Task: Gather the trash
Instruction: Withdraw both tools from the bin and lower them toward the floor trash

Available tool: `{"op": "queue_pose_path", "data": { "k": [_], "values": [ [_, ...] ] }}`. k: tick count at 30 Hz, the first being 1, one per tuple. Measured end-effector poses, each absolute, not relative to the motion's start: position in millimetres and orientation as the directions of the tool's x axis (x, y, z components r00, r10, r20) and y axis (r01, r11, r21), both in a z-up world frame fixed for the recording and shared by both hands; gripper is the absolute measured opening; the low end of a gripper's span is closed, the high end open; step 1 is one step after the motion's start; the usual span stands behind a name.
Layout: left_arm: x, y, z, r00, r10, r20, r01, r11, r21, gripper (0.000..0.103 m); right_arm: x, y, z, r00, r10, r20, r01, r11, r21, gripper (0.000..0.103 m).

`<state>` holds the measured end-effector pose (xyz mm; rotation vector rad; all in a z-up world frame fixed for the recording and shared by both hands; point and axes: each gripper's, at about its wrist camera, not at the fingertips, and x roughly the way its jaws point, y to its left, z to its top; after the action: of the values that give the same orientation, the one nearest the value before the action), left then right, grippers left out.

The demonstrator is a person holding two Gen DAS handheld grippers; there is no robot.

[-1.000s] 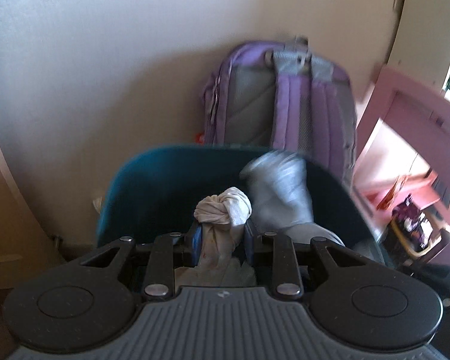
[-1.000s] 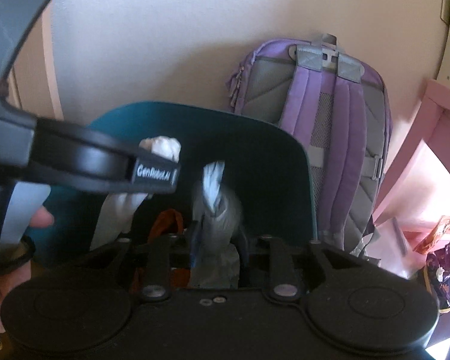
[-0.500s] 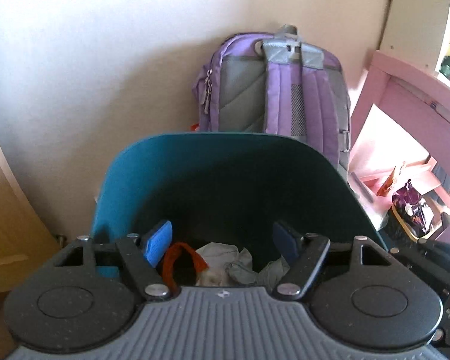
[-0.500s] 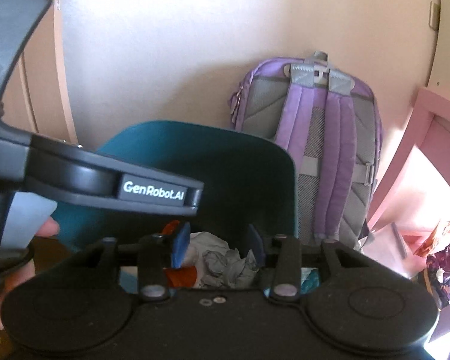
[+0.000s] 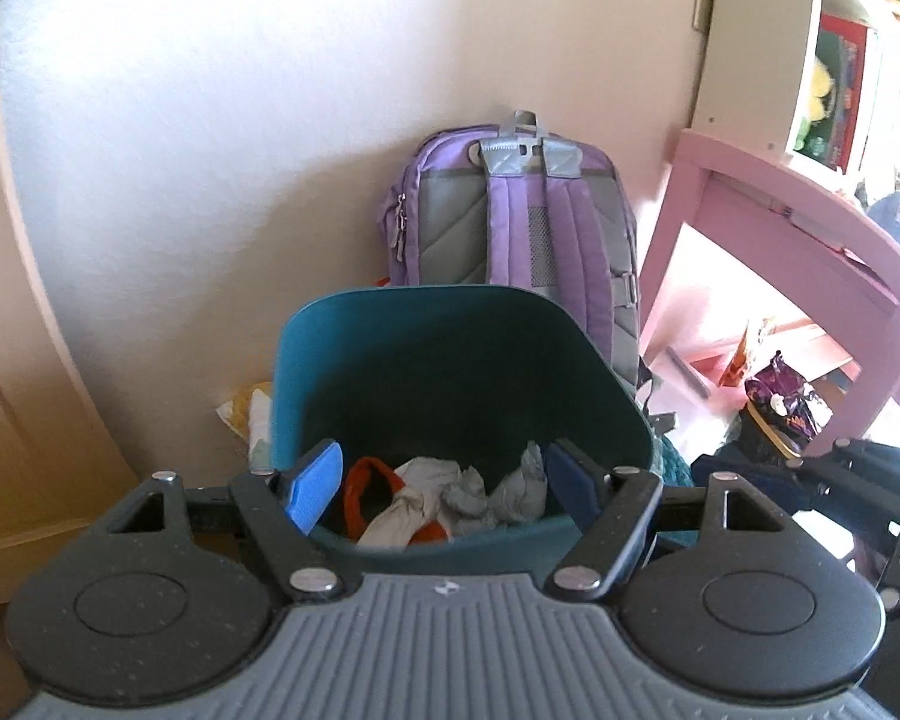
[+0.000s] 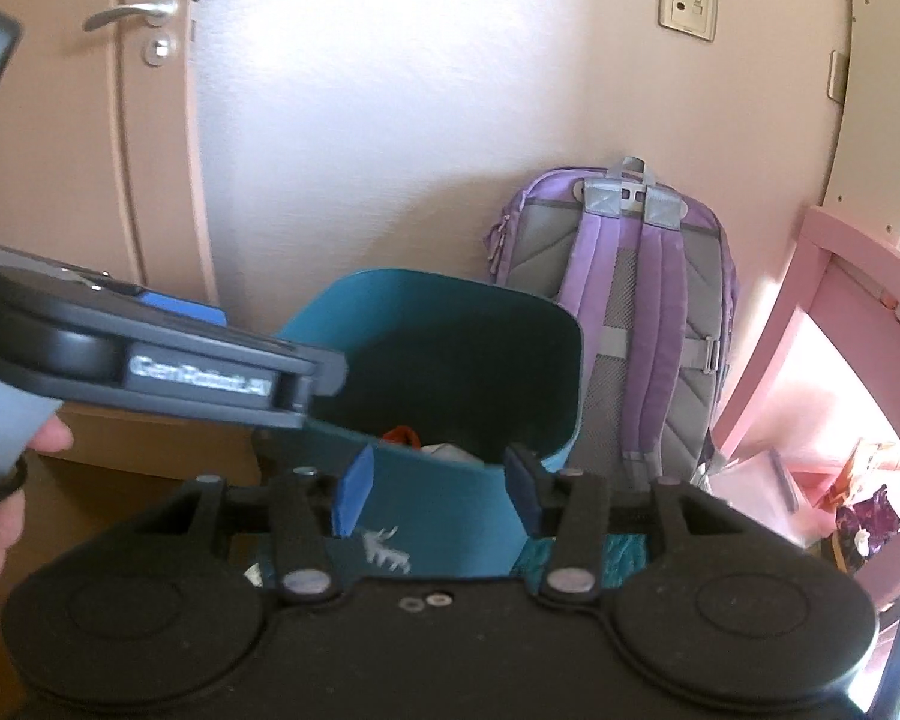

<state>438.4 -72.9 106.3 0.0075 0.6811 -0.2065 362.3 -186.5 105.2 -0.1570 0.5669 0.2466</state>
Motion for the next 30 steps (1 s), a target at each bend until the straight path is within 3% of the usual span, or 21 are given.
{"op": "queue_pose_path", "data": {
  "k": [7,18,30],
  "values": [
    [370.6,-53.2,116.1,0.775,-0.182,-0.605,0.199,0.979,-0.040,0.081,304.9,-178.7,96.6,0.798,0.231,-0.557,-0.324,0.943,-0.073,0.056],
    [281.5,-9.5,84.2,0.743,-0.188,-0.642,0.213,0.976,-0.040,0.083,243.0,-163.4,48.4,0.747,0.303,-0.592,-0.408,0.912,-0.048,0.058],
    [237.6,42.2,-17.4,0.640,-0.177,-0.748,0.205,0.977,-0.056,0.087,241.6,-147.3,-86.4,0.625,0.257,-0.737,-0.375,0.927,0.005,0.058]
  ]
}}
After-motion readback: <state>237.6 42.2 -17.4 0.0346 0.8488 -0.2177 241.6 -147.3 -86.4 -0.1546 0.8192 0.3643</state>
